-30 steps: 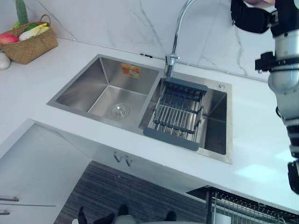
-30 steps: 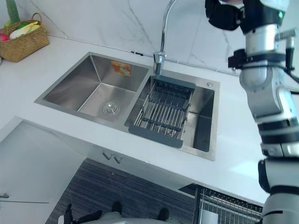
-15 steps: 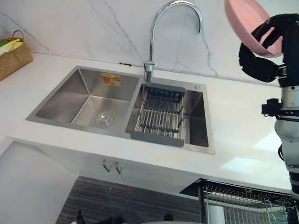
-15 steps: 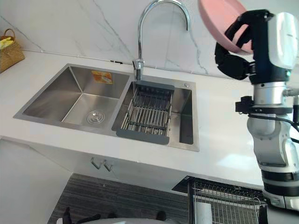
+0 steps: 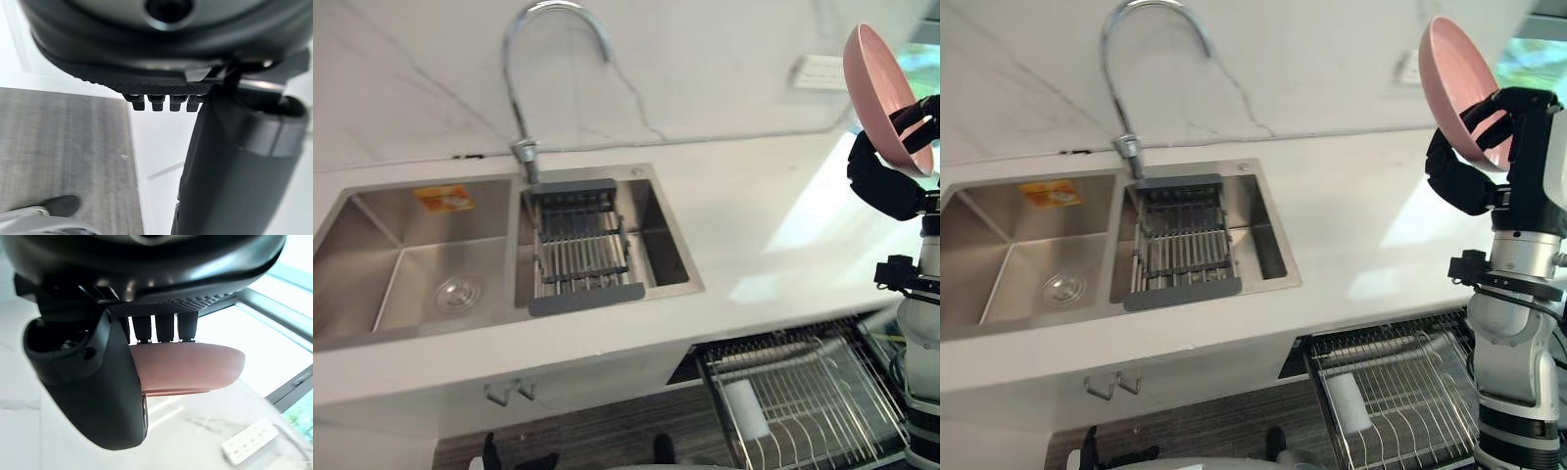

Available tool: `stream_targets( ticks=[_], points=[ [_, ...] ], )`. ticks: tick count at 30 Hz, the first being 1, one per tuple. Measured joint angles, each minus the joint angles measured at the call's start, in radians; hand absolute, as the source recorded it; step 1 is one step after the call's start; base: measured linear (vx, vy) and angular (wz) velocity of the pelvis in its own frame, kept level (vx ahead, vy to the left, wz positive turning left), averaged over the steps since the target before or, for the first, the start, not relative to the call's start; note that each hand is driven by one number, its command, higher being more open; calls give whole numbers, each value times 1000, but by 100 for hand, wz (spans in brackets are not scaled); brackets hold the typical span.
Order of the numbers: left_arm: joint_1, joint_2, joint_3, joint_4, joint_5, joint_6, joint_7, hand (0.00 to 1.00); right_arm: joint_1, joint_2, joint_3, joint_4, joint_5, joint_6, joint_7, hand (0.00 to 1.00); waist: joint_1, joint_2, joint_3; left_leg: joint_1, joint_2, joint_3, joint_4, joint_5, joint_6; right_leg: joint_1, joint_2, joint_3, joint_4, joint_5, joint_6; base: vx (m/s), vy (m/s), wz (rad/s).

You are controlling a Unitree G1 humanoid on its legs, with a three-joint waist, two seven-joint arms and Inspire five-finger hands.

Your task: Walk over to the sink, pick up the cup, carry it to the dishwasher, place the cup inside the dishwasher, then close the dishwasher door

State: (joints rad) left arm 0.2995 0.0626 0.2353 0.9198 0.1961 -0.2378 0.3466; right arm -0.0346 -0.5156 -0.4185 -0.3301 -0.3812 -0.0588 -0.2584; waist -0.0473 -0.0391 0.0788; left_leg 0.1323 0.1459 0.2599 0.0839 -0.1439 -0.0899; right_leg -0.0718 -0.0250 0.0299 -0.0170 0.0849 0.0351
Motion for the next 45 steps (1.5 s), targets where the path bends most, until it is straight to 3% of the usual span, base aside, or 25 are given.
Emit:
stream_targets(
  ticks=[1, 3, 4, 5, 6, 7, 8, 9, 10, 11, 12, 13, 15, 18, 21, 28, 35, 45],
  points=[
    [-3, -4, 14, -3, -6, 9, 0, 100, 1, 21, -4, -3, -6, -1, -1, 0, 5, 8, 6, -1, 4, 36, 21, -5, 8, 2, -34, -153, -1, -40, -36, -173, 121, -76],
    [5, -5, 52, -11, -28, 12, 4, 100, -8, 26, 8, 0, -9, -9, 0, 0, 33, 28, 16, 2, 39, 116, 34, -13, 15, -26, -88, -351, 76, -87, -80, -96, 38, -100],
    [8, -4, 70, -13, -38, 14, 6, 100, -18, 26, 17, 4, -11, -18, 0, 0, 37, 21, 22, 3, 42, 139, 45, -15, 15, -47, -114, -398, 143, -92, -87, -77, 2, -106],
    [15, 13, 100, -16, -52, 25, 8, 100, -42, 23, 43, 15, -14, -26, 1, 0, 29, 1, 30, 1, 39, 167, 95, -37, 4, -50, -146, -466, 225, -60, -112, -47, -3, -105],
    [29, 31, 118, -17, -65, 39, 11, 100, -84, 11, 77, 38, -17, -30, 1, 0, 41, -19, 35, -8, 43, 148, 146, -100, 1, -32, -130, -454, 189, 11, -42, -90, -17, -115],
    [30, 37, 122, -15, -80, 53, 12, 100, -110, 9, 93, 58, -22, -36, 1, 0, 52, -17, 31, -12, 40, 145, 151, -111, 25, -29, -101, -416, 135, 46, -37, -159, -34, -147],
    [32, 35, 138, -12, -104, 63, 13, 100, -139, 10, 113, 84, -38, -37, -3, 0, 82, 10, 20, -13, 80, 203, 136, -96, 29, -32, -68, -399, 113, 39, -73, -185, -60, -113],
    [31, 36, 138, -20, -119, 62, 17, 100, -141, -2, 120, 92, -46, -33, -4, 0, 79, 14, 19, -15, 97, 216, 126, -79, 16, -40, -84, -455, 237, -57, -107, -135, -91, -85],
    [26, 44, 132, -21, -133, 69, 18, 100, -147, -18, 132, 113, -59, -30, -4, 0, 70, 6, 15, -17, 102, 218, 120, -64, 1, -5, -108, -504, 270, -120, -51, -37, -99, -35],
    [25, 51, 131, -18, -137, 83, 16, 100, -159, -27, 149, 130, -66, -21, -4, 0, 71, -8, 6, -19, 102, 229, 122, -58, -10, 37, -111, -507, 206, -127, -31, 15, -155, -30],
    [14, 54, 133, -11, -137, 94, 15, 100, -166, -34, 158, 148, -76, -15, -3, 0, 75, -16, -1, -23, 109, 235, 122, -49, -25, 65, -83, -505, 112, -92, 3, 25, -156, -26],
    [9, 36, 131, -12, -130, 97, 13, 100, -167, -41, 167, 169, -76, -1, 2, 0, 74, -13, -8, -26, 114, 235, 104, -28, -38, 96, -44, -509, 16, -41, -7, 29, -190, -19],
    [7, 5, 130, -10, -104, 97, 10, 100, -166, -47, 168, 198, -75, 26, 25, 0, 74, -12, -12, -25, 116, 250, 69, -1, -47, 112, -14, -502, -65, 0, -21, 22, -126, -16],
    [8, -45, 130, -7, -68, 97, 4, 100, -103, -49, 142, 209, -70, 57, 72, 0, 65, -7, -11, -12, 116, 253, 15, 32, -53, 106, 1, -503, -68, 2, -23, 9, -2, -3],
    [8, -45, 129, -6, -35, 87, 5, 100, -12, -28, 121, 204, -51, 52, 117, 0, 56, -5, -10, -5, 103, 252, -7, 46, -54, 104, -6, -503, -68, 2, -23, -13, 94, 2],
    [-14, -41, 87, -11, 5, 54, 6, 100, 102, 132, 104, 205, -54, 61, 231, 0, 41, 15, 29, -49, 59, 243, -22, 63, -27, 57, -52, -501, -74, 31, -12, -57, 119, 3],
    [-44, -40, 40, -34, 10, 46, 14, 100, 91, 186, 124, 290, -54, 115, 219, 0, 46, 41, 83, -124, 28, 213, -23, 80, -5, -1, -81, -521, -73, 53, -8, -30, 94, 12],
    [-117, -11, -57, -89, -24, 36, 4, 100, -53, 192, 173, 534, -52, 135, 95, 0, 51, 72, 223, -211, -26, 145, -21, 98, 25, -65, -133, -546, -68, 90, 5, -35, 104, 11]
  ],
)
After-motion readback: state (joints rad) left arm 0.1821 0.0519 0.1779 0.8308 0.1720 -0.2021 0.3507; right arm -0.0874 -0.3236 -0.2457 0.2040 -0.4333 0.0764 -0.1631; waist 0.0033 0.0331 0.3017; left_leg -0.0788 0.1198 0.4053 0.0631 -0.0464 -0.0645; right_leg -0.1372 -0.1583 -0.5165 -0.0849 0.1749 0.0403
